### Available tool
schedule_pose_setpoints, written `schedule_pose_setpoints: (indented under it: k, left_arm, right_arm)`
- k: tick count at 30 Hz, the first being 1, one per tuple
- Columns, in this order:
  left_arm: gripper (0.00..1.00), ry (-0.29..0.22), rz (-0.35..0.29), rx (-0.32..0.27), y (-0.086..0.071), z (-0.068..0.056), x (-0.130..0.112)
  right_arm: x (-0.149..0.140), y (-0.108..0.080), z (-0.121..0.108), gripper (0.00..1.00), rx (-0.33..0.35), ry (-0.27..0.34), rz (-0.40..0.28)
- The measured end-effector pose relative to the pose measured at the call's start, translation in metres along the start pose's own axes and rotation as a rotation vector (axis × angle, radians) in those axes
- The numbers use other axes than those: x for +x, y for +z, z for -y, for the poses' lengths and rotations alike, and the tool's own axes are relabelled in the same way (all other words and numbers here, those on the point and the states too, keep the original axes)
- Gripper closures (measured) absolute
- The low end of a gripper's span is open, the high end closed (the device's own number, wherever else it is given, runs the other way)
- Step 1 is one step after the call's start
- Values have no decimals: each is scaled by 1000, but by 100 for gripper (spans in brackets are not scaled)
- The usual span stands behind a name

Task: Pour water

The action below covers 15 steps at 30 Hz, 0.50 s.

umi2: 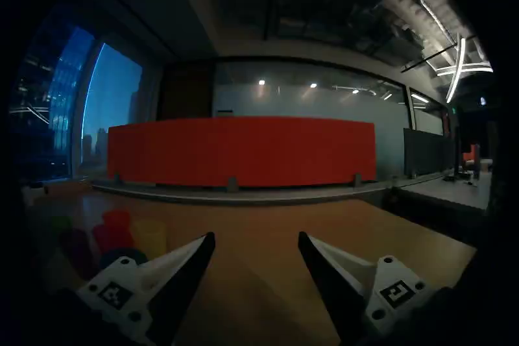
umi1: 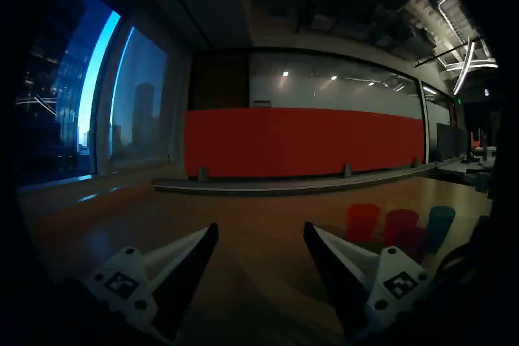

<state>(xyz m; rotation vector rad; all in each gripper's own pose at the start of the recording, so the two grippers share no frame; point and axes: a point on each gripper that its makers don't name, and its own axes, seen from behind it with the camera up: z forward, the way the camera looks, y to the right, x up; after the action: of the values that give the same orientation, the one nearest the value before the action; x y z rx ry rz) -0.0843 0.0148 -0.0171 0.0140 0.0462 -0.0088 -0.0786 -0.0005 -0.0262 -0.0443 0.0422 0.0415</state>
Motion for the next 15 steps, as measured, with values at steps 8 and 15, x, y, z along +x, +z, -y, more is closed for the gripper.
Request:
schedule_pose_setpoints:
  k: [8,15]
  left_arm:
    - [2,0,0,0,0,0,0]
    - [2,-1,0,0,0,0,0]
  right_arm:
    - [0,0,0,1,0,0,0]
    - [-1,1,0,1,0,0,0]
